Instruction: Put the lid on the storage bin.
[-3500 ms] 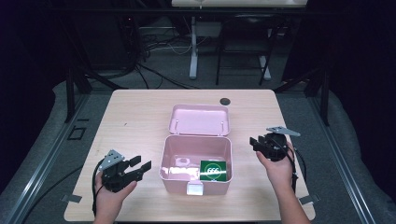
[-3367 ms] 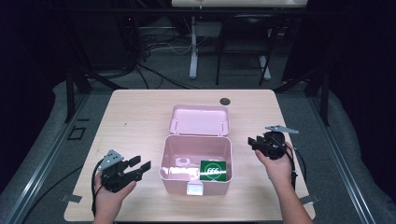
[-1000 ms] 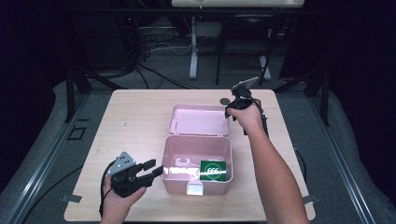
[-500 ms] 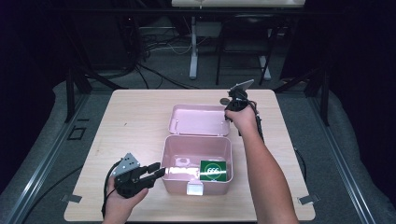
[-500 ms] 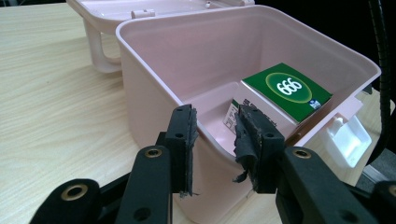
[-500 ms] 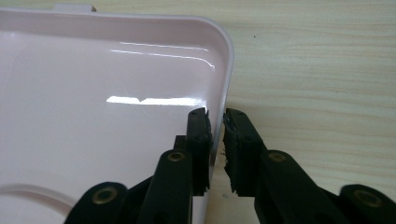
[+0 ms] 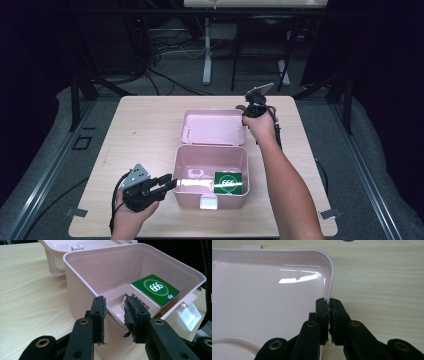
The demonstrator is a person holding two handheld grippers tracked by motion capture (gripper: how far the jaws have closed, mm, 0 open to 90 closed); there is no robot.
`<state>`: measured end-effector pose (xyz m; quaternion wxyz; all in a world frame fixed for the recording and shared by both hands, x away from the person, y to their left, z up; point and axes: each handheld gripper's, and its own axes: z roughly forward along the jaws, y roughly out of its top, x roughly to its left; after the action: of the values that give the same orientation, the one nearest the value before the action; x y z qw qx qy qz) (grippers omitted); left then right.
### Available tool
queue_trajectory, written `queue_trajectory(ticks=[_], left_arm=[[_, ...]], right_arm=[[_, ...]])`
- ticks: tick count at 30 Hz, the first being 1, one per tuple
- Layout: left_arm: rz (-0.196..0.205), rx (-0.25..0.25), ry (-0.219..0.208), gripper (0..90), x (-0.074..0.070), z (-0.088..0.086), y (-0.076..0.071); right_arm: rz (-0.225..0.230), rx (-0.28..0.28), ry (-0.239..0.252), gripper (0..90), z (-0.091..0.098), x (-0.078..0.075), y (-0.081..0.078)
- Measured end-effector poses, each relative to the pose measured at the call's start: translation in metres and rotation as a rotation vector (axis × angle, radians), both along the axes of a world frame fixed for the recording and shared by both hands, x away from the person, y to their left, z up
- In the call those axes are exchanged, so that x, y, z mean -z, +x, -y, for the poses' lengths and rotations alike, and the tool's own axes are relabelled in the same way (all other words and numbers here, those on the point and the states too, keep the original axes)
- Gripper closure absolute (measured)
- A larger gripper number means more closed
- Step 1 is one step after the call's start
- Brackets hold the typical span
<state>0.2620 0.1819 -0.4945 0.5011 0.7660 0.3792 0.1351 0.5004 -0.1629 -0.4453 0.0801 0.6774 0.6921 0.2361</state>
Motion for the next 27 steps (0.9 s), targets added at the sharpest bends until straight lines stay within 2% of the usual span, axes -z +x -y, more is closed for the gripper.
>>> queue_trajectory(ticks=[4,13,16,20,27], left_arm=[[0.000,-0.002,-0.002,69.1,0.000,0.000,0.000],[0.002,-0.008,-0.006,69.9,0.000,0.001,0.000],[0.004,-0.011,-0.006,69.9,0.001,0.001,0.001],[0.005,-0.013,-0.007,69.9,0.001,0.001,0.000],[0.000,-0.012,-0.007,69.9,0.001,0.001,0.000]], right_arm=[[0.029,-0.004,0.010,86.4,0.000,-0.004,-0.002],[0.093,-0.026,0.054,87.5,0.007,-0.026,-0.014],[0.119,-0.047,0.035,87.8,0.006,-0.033,-0.020],[0.132,-0.058,0.037,88.0,0.006,-0.040,-0.024],[0.183,-0.089,0.042,88.1,0.007,-0.052,-0.037]])
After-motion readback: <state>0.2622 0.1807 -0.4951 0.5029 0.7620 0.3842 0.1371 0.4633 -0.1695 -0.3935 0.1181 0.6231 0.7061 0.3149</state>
